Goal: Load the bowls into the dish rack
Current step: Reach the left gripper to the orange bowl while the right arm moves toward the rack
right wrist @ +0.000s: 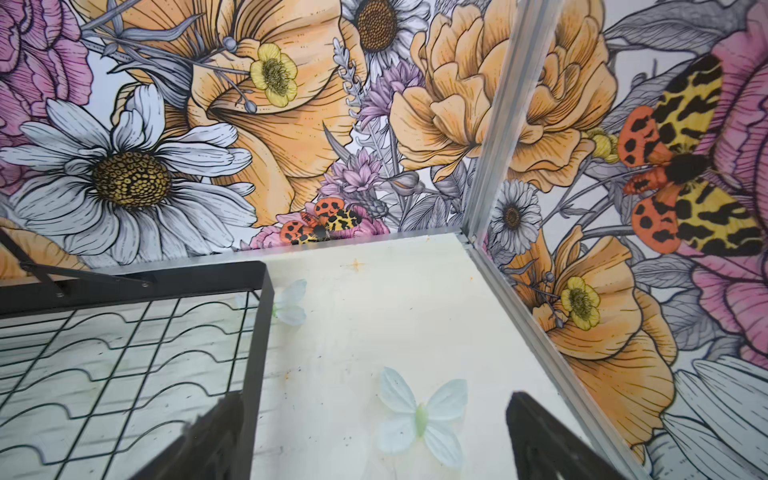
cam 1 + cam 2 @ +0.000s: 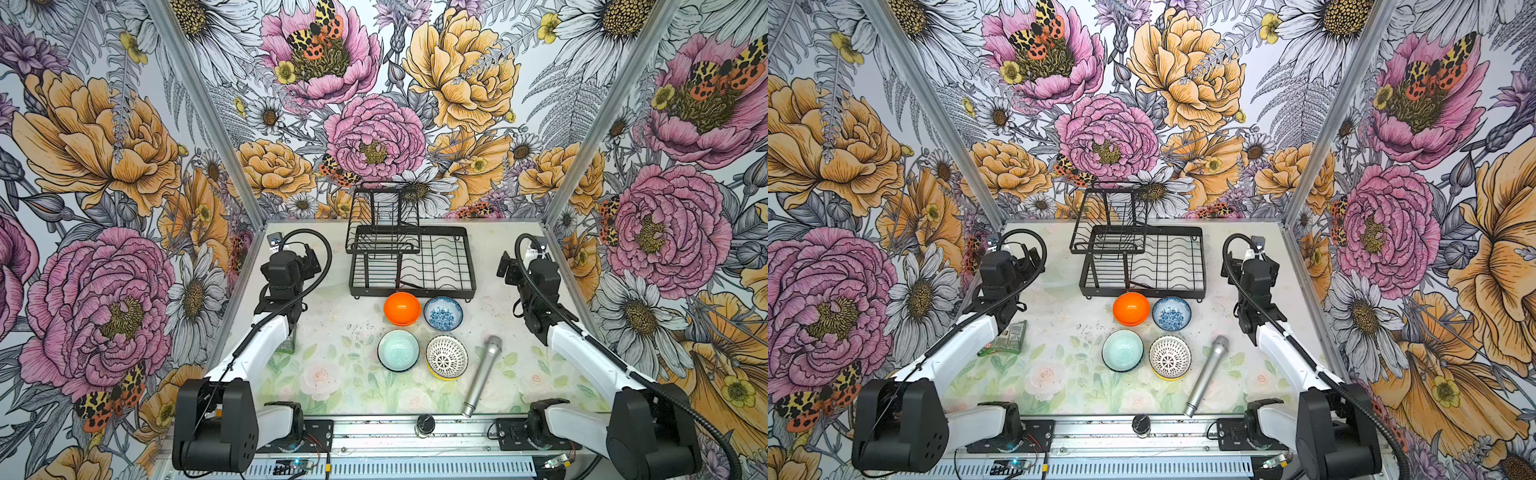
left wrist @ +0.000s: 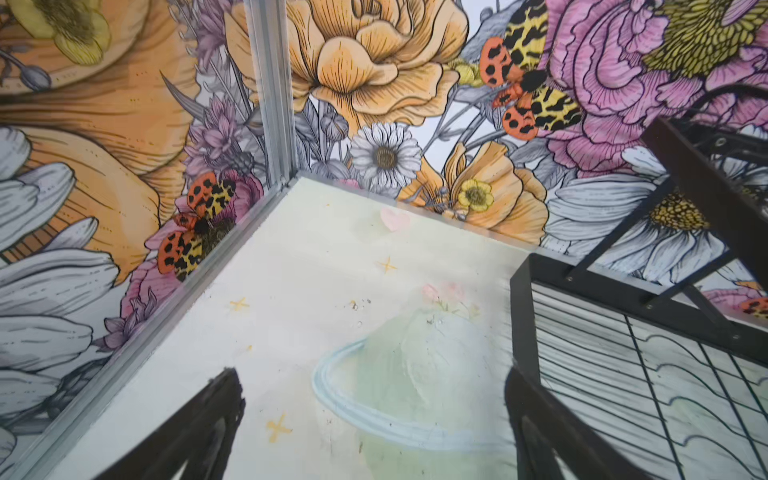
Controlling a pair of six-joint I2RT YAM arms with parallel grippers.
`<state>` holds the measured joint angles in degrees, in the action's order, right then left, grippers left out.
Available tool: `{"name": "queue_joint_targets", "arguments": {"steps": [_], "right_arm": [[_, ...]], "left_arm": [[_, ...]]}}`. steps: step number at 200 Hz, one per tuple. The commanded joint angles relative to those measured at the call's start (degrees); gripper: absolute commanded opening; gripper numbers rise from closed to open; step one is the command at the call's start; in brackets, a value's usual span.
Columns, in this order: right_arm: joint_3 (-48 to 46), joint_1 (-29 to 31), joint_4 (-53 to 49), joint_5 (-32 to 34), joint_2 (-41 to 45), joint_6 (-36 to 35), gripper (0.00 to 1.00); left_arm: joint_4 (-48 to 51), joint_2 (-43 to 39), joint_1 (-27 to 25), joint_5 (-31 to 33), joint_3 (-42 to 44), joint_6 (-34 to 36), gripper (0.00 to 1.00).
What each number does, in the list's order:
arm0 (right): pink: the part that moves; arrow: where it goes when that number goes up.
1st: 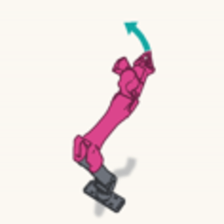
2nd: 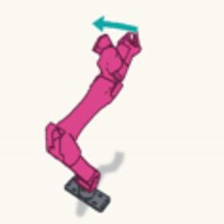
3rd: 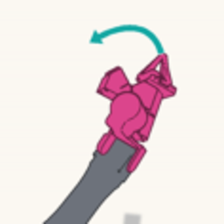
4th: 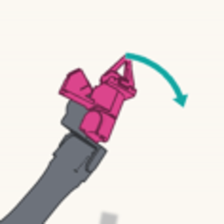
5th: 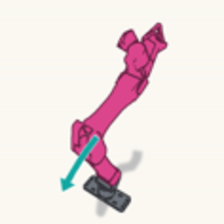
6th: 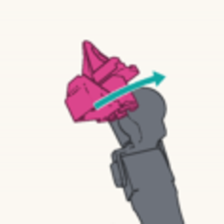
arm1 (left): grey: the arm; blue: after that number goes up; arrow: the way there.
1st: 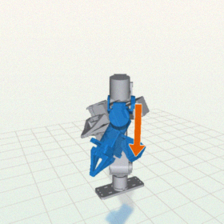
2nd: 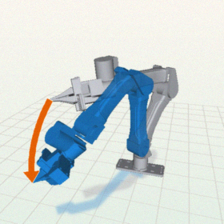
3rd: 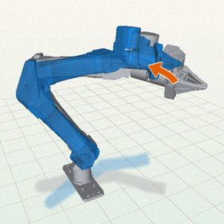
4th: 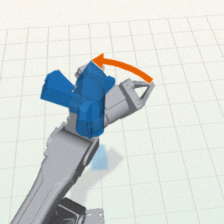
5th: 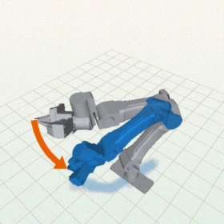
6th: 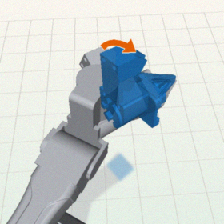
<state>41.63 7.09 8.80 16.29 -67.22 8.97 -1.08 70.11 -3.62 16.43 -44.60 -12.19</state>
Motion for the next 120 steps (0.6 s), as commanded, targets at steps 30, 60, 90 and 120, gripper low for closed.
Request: {"name": "queue_joint_targets", "arguments": {"steps": [30, 60, 90, 120], "right_arm": [[18.9, 1.9, -35.7, -12.6, -3.6, 2.2, 0.99], [31.3, 3.3, -45.4, -15.5, -11.5, 2.5, 0.99], [40.5, 4.7, -50.2, -16.7, -18.5, 2.4, 1.00], [44.0, 6.7, -50.3, -16.4, -22.2, 0.7, 0.99]], "left_arm": [[28.0, -2.8, -5.3, -8.2, -6.2, -4.7, 0.99], [36.5, -0.7, -10.9, -9.1, -10.1, -4.2, 0.99], [43.0, 1.1, -15.6, -11.7, -14.0, -3.5, 0.99], [44.7, 3.2, -19.0, -14.8, -15.7, -3.1, 0.99]]}}
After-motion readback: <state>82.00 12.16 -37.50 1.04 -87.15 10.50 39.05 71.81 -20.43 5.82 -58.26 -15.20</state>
